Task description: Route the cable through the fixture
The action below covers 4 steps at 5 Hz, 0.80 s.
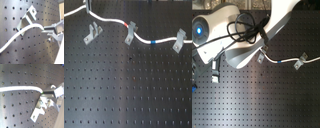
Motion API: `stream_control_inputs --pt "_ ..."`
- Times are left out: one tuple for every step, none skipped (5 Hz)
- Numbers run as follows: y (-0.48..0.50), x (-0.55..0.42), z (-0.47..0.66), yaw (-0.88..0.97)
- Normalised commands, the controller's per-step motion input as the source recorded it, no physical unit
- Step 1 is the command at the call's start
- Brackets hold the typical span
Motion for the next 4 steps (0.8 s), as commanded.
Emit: stream_control_inputs --pt "0.043 0.297 0.00 0.76" --pt "-0.007 0.091 0.00 0.85" --pt "0.000 -0.001 0.04 0.94" --pt "-0.004 -0.015 0.11 0.94"
